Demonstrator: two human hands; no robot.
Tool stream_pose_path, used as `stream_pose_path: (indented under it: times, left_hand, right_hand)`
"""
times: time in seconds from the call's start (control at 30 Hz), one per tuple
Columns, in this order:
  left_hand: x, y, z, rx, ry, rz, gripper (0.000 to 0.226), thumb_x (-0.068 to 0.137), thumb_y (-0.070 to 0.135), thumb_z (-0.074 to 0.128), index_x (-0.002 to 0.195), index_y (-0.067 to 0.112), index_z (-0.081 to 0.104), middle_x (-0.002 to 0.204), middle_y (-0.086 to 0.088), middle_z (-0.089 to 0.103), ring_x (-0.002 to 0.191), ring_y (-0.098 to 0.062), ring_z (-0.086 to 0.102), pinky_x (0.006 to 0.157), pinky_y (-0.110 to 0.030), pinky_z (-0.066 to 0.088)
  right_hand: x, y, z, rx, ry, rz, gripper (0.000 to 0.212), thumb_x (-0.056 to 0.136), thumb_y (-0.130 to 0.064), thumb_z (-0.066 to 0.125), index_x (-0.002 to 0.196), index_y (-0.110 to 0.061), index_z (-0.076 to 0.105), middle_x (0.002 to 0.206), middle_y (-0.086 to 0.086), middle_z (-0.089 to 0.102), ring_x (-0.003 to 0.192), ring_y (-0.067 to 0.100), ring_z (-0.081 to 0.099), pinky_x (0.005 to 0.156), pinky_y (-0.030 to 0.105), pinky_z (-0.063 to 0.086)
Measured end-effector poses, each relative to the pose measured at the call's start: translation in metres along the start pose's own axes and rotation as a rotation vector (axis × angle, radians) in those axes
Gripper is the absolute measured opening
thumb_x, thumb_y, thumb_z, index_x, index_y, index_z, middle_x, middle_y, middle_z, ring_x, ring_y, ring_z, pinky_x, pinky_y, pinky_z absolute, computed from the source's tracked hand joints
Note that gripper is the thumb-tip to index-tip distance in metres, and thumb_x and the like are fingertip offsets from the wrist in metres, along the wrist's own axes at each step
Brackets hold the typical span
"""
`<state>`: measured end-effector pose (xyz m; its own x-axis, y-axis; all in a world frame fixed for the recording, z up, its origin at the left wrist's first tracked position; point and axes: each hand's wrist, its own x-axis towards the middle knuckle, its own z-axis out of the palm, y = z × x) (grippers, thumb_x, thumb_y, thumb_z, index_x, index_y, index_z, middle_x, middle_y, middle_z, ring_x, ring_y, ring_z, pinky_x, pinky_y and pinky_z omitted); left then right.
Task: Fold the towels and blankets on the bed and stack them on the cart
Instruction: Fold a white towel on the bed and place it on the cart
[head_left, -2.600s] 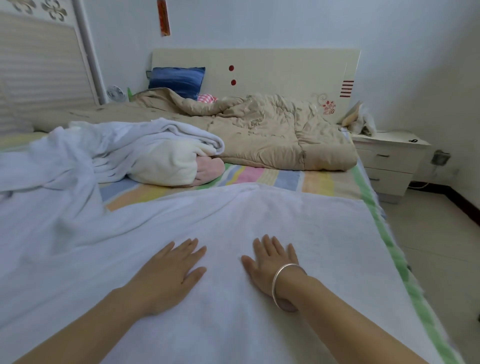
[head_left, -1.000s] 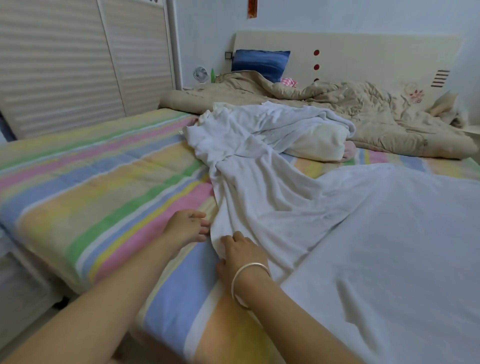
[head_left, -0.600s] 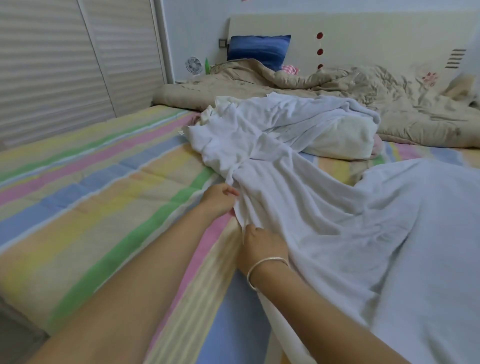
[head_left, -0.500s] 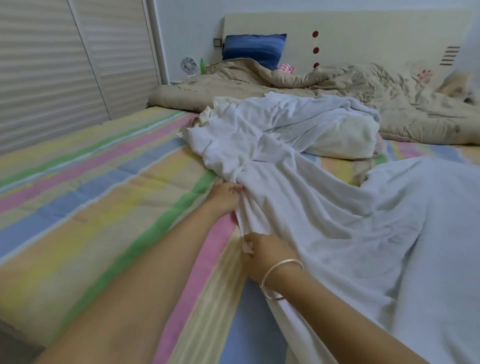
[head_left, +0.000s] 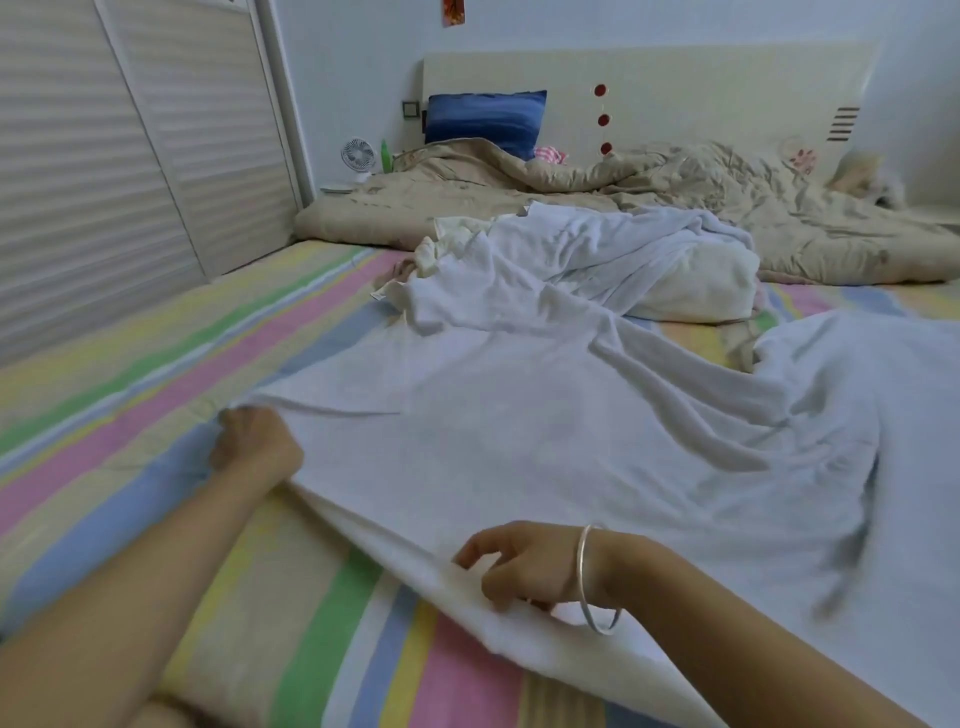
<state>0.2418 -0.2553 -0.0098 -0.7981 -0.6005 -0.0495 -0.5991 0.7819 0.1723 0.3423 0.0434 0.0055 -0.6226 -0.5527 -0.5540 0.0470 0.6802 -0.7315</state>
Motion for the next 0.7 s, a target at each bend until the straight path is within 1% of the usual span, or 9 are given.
stream_pose_path:
  times: [0.07,0.1,0.2,0.3,0.37,0.43,0.57,0.63,0.7]
  left_hand:
    - [-0.001,-0.058,0.001,0.157,-0.082,0.02,0.038,0.091,0.017,0.052,0.126,0.004,0.053,0.138,-0.015,0.05,0.125,-0.034,0.049,0.101,-0.037,0.046]
    - [-0.003,-0.076,0.003,0.181,-0.113,0.032,0.032,0.09,0.017,0.052,0.119,0.005,0.056,0.132,-0.015,0.054,0.12,-0.033,0.052,0.096,-0.036,0.049]
    - [-0.02,-0.11,-0.002,0.12,-0.121,0.058,0.032,0.086,0.015,0.055,0.115,0.002,0.061,0.12,-0.018,0.057,0.109,-0.035,0.057,0.086,-0.04,0.052]
    - [-0.031,-0.12,-0.011,0.107,-0.118,0.084,0.032,0.084,0.011,0.056,0.115,0.001,0.06,0.117,-0.021,0.057,0.103,-0.036,0.059,0.086,-0.044,0.053]
    - [-0.037,-0.126,-0.016,0.117,-0.095,0.09,0.032,0.084,0.01,0.057,0.115,0.002,0.06,0.12,-0.021,0.053,0.101,-0.036,0.058,0.085,-0.044,0.053]
    - [-0.046,-0.126,-0.019,0.12,-0.085,0.087,0.034,0.086,0.01,0.059,0.119,0.002,0.058,0.123,-0.02,0.047,0.1,-0.035,0.056,0.085,-0.043,0.052]
    - [-0.071,-0.126,-0.016,0.142,-0.093,0.093,0.032,0.092,0.014,0.057,0.123,0.005,0.055,0.149,-0.015,0.023,0.111,-0.031,0.052,0.09,-0.04,0.049]
    - [-0.079,-0.131,-0.014,0.117,-0.084,0.083,0.035,0.092,0.016,0.057,0.125,0.008,0.052,0.15,-0.012,0.018,0.12,-0.031,0.044,0.092,-0.04,0.047]
    - [-0.083,-0.129,-0.014,0.085,0.003,0.137,0.041,0.09,0.014,0.06,0.128,0.007,0.046,0.147,-0.011,0.02,0.123,-0.031,0.038,0.088,-0.039,0.046]
  right_hand:
    - [0.004,-0.012,0.022,-0.084,-0.074,0.036,0.037,0.075,-0.015,0.055,0.11,-0.027,0.058,0.072,-0.003,0.053,0.062,0.016,0.049,0.056,0.024,0.043]
    - [0.006,-0.016,0.029,-0.127,-0.095,0.057,0.036,0.077,-0.011,0.055,0.111,-0.024,0.059,0.07,-0.002,0.052,0.06,0.016,0.047,0.054,0.024,0.041]
    - [0.001,-0.031,0.048,-0.168,-0.149,0.142,0.027,0.088,-0.005,0.049,0.109,-0.019,0.057,0.07,0.001,0.055,0.055,0.015,0.051,0.05,0.023,0.047]
    - [-0.007,-0.036,0.054,-0.092,-0.14,0.197,0.018,0.092,-0.008,0.049,0.104,-0.016,0.059,0.074,0.005,0.062,0.061,0.018,0.06,0.054,0.026,0.053]
    - [-0.012,-0.038,0.062,-0.068,-0.07,0.203,0.014,0.093,-0.01,0.052,0.104,-0.013,0.06,0.076,0.005,0.066,0.065,0.019,0.062,0.055,0.027,0.055]
    - [-0.015,-0.037,0.068,-0.041,0.032,0.187,0.015,0.095,-0.015,0.054,0.108,-0.01,0.059,0.077,0.004,0.067,0.064,0.018,0.063,0.057,0.028,0.056]
    - [-0.021,-0.035,0.08,-0.01,0.274,0.059,0.011,0.097,-0.019,0.052,0.099,-0.013,0.06,0.079,0.002,0.07,0.062,0.017,0.064,0.055,0.028,0.055]
    - [-0.02,-0.037,0.086,-0.063,0.316,0.01,0.009,0.096,-0.019,0.052,0.095,-0.016,0.061,0.083,0.002,0.071,0.069,0.02,0.067,0.059,0.03,0.057]
    - [-0.014,-0.038,0.087,-0.13,0.379,-0.03,0.01,0.094,-0.018,0.054,0.091,-0.02,0.063,0.086,-0.001,0.071,0.074,0.02,0.069,0.062,0.029,0.059]
